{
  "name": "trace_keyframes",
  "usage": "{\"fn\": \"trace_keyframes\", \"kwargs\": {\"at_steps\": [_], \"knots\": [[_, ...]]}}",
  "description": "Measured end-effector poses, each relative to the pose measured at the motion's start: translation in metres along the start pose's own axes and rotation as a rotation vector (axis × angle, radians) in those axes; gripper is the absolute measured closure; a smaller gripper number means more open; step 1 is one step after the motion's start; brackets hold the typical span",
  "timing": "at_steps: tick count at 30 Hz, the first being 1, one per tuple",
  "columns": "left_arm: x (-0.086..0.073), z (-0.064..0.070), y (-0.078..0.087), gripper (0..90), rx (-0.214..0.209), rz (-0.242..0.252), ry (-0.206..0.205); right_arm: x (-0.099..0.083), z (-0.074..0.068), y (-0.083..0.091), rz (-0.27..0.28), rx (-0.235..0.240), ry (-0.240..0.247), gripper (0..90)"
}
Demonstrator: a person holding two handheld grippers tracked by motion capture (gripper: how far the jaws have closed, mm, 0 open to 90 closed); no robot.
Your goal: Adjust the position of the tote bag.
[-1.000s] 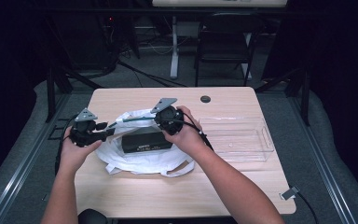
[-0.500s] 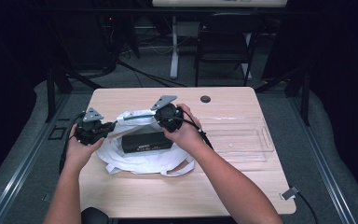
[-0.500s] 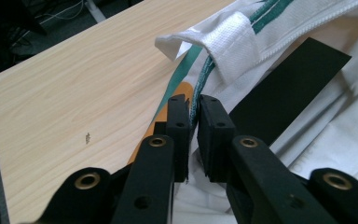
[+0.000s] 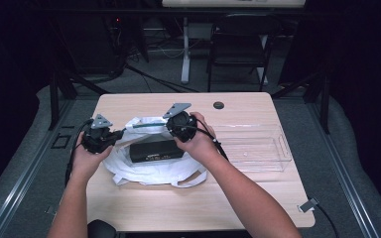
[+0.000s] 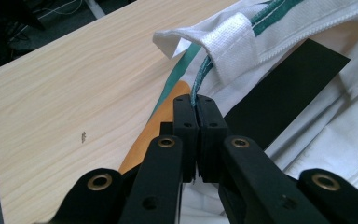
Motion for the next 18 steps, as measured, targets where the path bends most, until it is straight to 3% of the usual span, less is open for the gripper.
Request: {"fn": "trace_keyframes", "kwargs": {"at_steps": [7, 18], "knots": [[0.000, -0.002, 0.000, 88.7, -0.013, 0.002, 0.023, -0.002, -0.004, 0.003, 0.007, 0.008, 0.003, 85.5], [-0.002, -0.002, 0.001, 88.7, -0.036, 0.010, 0.043, -0.005, -0.005, 0.017, 0.034, 0.020, -0.017, 71.6]]}}
Point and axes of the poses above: each handheld gripper's, and its own axes: y roughly backward along the jaws, x roughly out of its top, z roughly to its right, the point moved 7 cm from there along -y, roughly forward along the jaws, and after that the axes turned 10 degrees about -x, right-handed, at the moved point
